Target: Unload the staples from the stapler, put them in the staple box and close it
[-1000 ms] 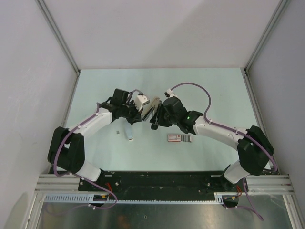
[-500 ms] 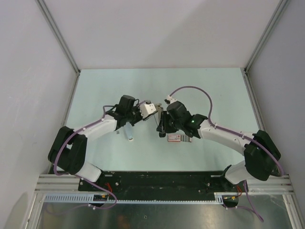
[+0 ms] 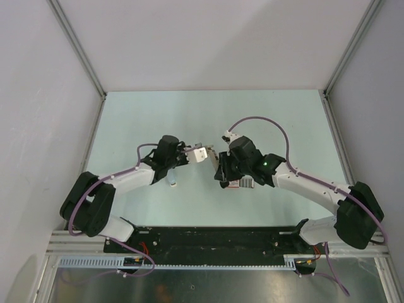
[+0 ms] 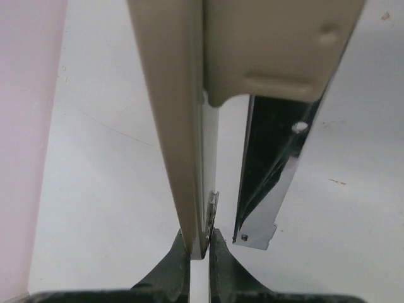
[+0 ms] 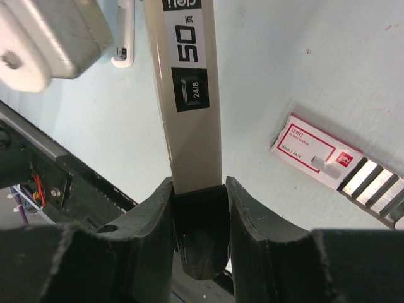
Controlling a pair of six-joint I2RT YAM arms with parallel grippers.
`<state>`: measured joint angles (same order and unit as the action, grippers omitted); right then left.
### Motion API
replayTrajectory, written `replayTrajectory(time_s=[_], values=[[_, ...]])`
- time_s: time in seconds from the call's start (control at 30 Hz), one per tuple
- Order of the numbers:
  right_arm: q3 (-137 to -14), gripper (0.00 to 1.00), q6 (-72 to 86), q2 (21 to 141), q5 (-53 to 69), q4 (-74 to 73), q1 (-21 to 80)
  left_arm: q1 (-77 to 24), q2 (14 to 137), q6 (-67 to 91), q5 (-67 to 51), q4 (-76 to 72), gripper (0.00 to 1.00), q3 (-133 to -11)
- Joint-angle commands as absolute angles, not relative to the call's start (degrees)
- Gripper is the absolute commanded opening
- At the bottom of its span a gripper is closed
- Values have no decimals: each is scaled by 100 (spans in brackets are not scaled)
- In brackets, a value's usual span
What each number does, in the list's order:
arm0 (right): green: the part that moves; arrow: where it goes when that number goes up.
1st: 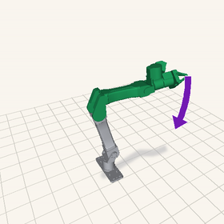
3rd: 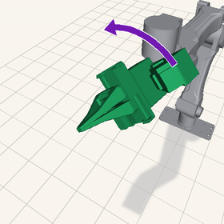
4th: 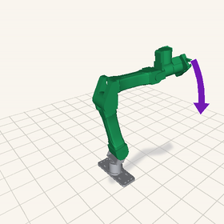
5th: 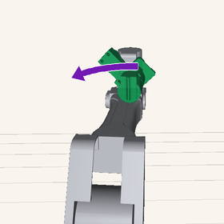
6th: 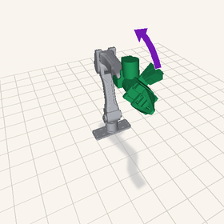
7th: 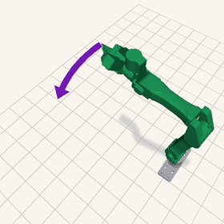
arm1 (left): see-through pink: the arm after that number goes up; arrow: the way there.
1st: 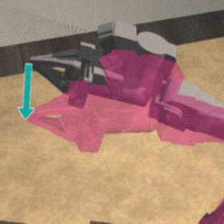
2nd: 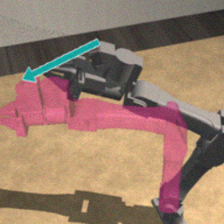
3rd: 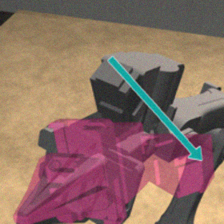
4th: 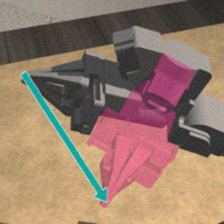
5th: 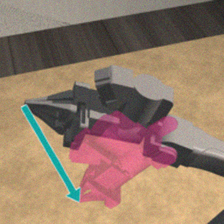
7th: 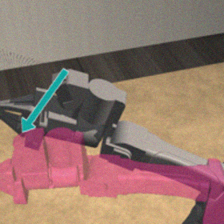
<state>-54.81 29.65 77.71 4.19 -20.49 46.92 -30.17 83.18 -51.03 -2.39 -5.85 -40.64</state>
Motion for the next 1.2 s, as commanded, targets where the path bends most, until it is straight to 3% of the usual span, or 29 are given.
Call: replayTrajectory(time_s=[0.0,0.8,1.07,1.17], values=[[-5597,0,3156,7203,217,-1730,4437,-3062,8250,-5863,795,-748,0,-3754],[-5414,0,3060,7087,404,-1782,4313,-4098,8196,-8410,1796,-3630,0,-2142],[-5414,0,3171,7066,444,-1593,4309,-4403,8128,-7772,1868,-3511,0,-2313],[-5414,0,3293,7042,458,-1265,4296,-4632,7910,-6856,1784,-2647,1,-2674]])
